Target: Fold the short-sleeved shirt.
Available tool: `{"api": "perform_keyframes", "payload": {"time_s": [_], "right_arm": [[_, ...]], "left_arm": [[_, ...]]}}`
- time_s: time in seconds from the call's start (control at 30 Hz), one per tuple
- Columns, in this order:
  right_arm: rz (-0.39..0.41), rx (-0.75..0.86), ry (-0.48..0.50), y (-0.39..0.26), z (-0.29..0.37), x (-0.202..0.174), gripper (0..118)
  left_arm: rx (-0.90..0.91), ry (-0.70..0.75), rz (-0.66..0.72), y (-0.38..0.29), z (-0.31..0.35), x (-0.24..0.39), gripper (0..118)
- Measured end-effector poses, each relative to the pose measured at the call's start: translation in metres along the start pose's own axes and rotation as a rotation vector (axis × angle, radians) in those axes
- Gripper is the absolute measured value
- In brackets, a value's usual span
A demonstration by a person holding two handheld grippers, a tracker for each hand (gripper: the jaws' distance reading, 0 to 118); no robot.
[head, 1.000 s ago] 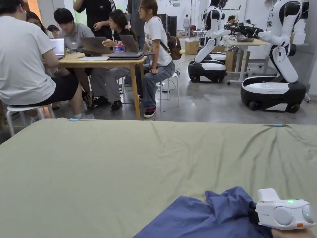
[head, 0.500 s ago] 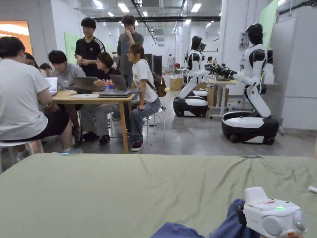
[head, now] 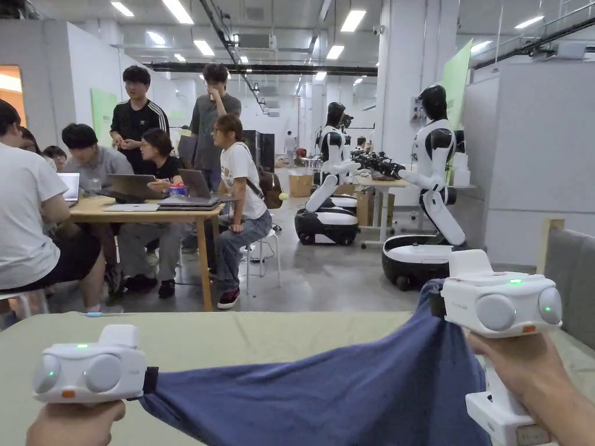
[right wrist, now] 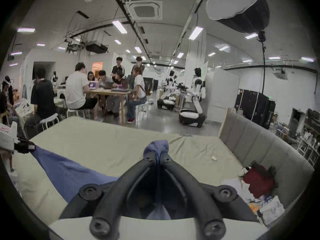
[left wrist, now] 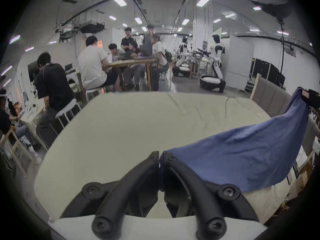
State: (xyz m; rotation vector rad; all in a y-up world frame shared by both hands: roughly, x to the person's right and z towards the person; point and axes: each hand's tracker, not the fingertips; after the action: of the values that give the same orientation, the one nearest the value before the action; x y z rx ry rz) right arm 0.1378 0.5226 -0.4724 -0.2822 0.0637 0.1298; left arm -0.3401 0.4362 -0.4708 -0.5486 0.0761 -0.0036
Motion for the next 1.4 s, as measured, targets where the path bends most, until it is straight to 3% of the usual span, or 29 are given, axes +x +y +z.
{"api": "perform_keyframes", "payload": {"time_s": [0.23,0.4,0.6,0.9,1.17,1.4], "right_arm": [[-0.033,0.103,-0.048,0.054,0.011,0.028,3],[-0.092,0.188,-0.021,0.100,0.012,0.041,3],[-0.048,0.287,-0.039,0.154,0.005,0.036,3],[-0.076,0.408,-0.060,0.219,-0.022,0.041,3],[-0.070,0.433,-0.091,0.215,-0.053,0.040,3],[-0.076,0.331,-0.110,0.130,-0.097,0.038,3]], "left_arm": [[0.136,0.075,0.002,0.085,0.039,0.004,1],[0.223,0.110,0.000,0.142,0.055,0.000,1],[0.321,0.192,-0.076,0.198,0.057,0.000,1],[0.409,0.229,-0.064,0.256,0.048,-0.003,1],[0.417,0.249,-0.086,0.263,0.019,-0.004,1],[0.332,0.238,-0.080,0.201,-0.034,0.007,1]]}}
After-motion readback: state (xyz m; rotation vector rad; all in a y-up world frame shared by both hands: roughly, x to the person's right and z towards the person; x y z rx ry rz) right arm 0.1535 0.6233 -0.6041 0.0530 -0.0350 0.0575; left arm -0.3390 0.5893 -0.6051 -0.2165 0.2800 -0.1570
